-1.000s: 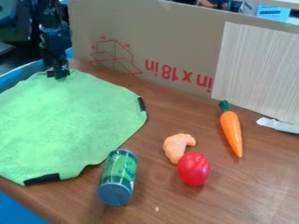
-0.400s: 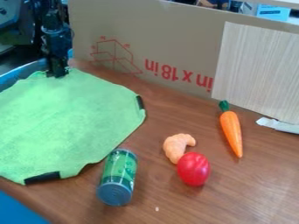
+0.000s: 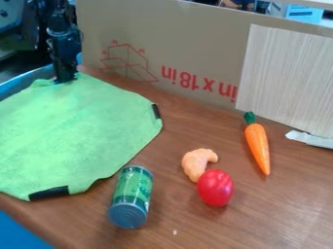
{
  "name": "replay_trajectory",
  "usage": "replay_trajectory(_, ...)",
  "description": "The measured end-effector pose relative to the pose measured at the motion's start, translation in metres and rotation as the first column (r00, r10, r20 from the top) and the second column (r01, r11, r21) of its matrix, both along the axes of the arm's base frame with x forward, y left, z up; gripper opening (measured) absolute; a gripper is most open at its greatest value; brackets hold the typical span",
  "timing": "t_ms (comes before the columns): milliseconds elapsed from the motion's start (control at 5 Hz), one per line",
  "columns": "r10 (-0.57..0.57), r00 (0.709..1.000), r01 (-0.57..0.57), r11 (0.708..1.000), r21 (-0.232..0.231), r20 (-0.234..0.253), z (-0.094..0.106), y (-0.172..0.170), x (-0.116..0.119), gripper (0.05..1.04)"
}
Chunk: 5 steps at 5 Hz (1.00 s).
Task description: Fold the cloth from top left to bottom right
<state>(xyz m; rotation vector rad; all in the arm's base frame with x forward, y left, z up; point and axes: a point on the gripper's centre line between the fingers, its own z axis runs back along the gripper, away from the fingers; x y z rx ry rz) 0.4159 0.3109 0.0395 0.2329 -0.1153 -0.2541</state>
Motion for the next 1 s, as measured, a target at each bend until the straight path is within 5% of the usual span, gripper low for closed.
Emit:
replay_trajectory(200,-0.013,1.000,0.014,0.998,-0.061,0.023,0.004,-0.014,-0.005,0.054)
replay_trajectory(600,-0.135,0.975,0.155,0.982,-0.108,0.176,0.070,-0.064,-0.031,0.054)
replay_trajectory(1000,-0.242,0.933,0.264,0.963,-0.051,0.267,0.097,-0.104,-0.070,0.053)
